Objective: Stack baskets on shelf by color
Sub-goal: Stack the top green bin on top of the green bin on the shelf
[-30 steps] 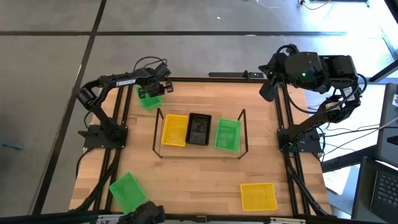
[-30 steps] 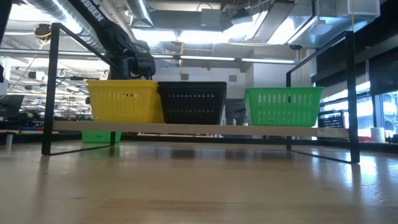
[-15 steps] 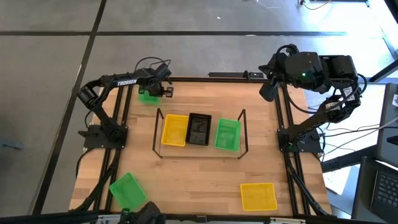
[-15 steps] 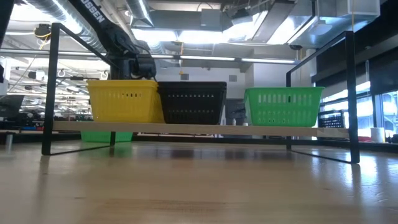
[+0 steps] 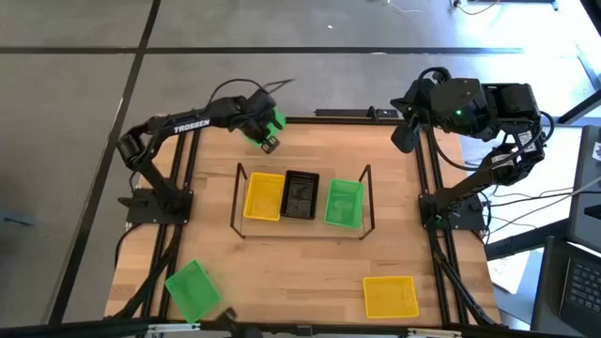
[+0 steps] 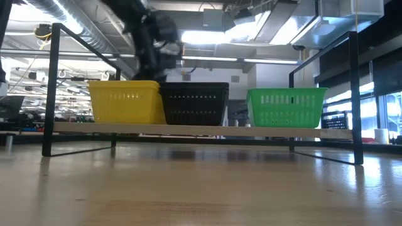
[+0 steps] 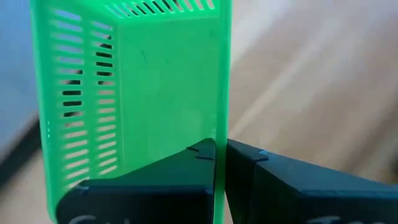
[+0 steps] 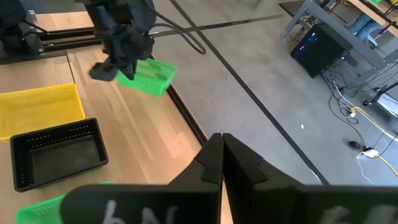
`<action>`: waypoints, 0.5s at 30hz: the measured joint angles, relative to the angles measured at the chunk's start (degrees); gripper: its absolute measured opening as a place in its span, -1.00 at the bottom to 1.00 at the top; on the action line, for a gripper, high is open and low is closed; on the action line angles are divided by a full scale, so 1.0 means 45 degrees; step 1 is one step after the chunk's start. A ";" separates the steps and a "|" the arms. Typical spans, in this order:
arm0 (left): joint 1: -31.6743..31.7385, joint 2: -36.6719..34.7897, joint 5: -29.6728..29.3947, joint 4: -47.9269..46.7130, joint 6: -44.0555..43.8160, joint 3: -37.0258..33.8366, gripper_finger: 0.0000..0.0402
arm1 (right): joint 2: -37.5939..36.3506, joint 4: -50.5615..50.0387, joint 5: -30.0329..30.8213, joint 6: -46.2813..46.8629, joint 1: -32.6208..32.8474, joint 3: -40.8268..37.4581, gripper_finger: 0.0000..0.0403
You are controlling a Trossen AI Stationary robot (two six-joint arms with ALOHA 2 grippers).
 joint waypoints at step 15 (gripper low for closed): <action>-0.4054 -0.0015 -0.1007 -0.0778 1.1614 0.4666 -1.00 | 0.0003 0.0004 -0.0893 -0.1700 0.0000 -0.0264 -0.96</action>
